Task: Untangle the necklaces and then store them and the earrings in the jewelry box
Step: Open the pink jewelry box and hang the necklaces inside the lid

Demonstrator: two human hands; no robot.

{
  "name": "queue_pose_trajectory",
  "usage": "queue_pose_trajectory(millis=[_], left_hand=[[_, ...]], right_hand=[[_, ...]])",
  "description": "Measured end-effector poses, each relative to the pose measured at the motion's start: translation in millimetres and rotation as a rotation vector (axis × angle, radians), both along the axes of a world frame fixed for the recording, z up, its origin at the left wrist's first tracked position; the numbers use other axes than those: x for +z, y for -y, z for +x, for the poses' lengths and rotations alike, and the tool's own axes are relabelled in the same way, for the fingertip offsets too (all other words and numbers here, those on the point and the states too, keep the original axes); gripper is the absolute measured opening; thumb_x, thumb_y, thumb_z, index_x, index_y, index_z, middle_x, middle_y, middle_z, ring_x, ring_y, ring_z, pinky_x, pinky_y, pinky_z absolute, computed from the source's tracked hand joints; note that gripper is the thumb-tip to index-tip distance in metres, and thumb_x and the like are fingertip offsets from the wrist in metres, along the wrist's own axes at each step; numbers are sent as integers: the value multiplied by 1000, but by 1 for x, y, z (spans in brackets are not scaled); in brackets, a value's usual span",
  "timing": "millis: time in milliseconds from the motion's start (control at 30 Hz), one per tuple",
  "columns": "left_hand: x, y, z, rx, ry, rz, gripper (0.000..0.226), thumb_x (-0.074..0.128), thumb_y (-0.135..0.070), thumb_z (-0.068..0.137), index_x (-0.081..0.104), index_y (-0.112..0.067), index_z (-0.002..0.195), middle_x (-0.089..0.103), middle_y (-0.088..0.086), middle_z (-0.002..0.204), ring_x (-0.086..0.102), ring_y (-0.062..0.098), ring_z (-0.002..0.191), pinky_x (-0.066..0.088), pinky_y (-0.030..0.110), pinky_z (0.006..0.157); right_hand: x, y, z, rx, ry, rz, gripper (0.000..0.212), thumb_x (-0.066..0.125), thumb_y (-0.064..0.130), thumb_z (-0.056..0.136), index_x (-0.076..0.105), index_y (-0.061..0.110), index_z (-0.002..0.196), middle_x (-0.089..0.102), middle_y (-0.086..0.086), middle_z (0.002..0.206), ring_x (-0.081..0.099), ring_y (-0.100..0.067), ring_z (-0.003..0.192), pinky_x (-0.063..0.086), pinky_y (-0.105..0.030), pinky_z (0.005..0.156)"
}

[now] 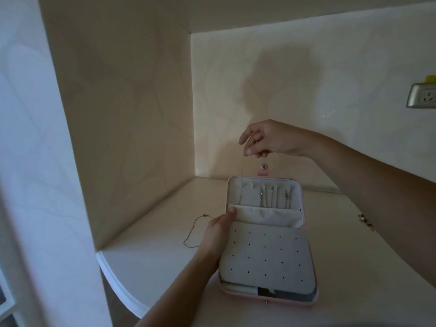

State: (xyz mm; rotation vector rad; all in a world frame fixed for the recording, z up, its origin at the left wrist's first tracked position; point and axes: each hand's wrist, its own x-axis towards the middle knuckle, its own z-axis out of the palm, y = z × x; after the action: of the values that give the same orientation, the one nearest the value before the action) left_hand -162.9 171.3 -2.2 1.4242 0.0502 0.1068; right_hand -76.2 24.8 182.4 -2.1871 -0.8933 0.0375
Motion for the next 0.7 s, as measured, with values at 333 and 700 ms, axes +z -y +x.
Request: queue_pose_trajectory(millis=[333,700], left_hand=[[0,0,-1,-2,-3,15,40,46,-38,98,70,-6,101,75,10,90,72,24,85,57,34,72],[0,0,-2,-13,-5,-9,40,46,-36,98,70,-5,104,75,10,91,72,23,85,57,30,69]], right_hand=[[-9,5,-1,-62,75,224,11,66,-5,85,69,2,93,66,-10,78,62,-4,59,53,-16,59],[-11,4,-6,-84,59,235,15,65,-8,84,66,-5,99,66,-9,77,64,-7,59,55,-17,62]])
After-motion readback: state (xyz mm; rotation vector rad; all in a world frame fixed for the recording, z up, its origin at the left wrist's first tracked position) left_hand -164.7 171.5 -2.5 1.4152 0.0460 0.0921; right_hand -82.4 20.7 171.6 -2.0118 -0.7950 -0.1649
